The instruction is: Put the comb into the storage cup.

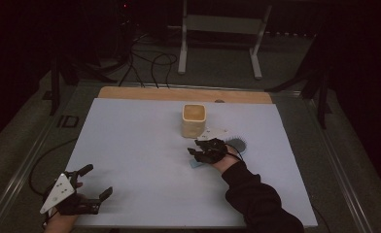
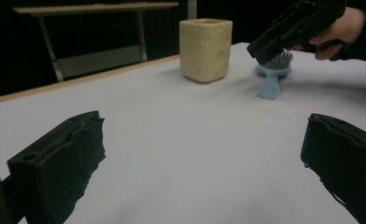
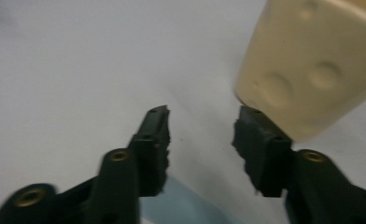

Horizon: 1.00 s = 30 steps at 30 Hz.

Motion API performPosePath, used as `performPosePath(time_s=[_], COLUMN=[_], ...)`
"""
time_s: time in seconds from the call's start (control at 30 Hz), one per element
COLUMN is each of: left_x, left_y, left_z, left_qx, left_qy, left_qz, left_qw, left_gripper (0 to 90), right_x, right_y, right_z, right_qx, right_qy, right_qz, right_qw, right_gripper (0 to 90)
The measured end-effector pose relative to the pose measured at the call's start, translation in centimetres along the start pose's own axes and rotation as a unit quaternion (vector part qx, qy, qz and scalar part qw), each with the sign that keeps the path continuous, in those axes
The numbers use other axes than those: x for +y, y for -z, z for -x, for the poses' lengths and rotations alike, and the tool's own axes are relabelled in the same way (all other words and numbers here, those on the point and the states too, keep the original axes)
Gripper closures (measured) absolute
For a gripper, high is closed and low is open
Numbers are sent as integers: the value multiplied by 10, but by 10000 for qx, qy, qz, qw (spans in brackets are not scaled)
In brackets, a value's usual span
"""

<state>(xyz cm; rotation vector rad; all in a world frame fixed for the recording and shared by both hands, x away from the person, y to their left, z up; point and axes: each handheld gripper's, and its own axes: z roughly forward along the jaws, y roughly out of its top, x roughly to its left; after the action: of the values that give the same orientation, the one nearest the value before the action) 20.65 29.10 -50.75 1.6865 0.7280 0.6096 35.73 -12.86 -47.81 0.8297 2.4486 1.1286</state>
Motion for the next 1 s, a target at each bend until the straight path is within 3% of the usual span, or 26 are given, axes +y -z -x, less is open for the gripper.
performPosePath(time_s=[0.13, 0.3, 0.63, 1.0], left_x=[1, 1, 0, 0], left_y=[0, 0, -1, 0], left_z=[0, 0, 0, 0], left_qx=[9, 2, -15, -4], left_qy=[-1, 4, 44, 40], left_qz=[14, 25, -20, -21], left_qw=[10000, 10000, 10000, 10000], left_gripper=[0, 0, 0, 0], right_x=[-2, -4, -7, -14], right_y=[-4, -12, -26, -26], right_z=[1, 2, -7, -11], right_qx=[-10, -32, 31, 98], right_qy=[11, -38, 47, 102], right_qz=[-134, -363, -739, -873], right_qw=[9999, 9993, 9972, 9961], right_gripper=[695, 894, 900, 900])
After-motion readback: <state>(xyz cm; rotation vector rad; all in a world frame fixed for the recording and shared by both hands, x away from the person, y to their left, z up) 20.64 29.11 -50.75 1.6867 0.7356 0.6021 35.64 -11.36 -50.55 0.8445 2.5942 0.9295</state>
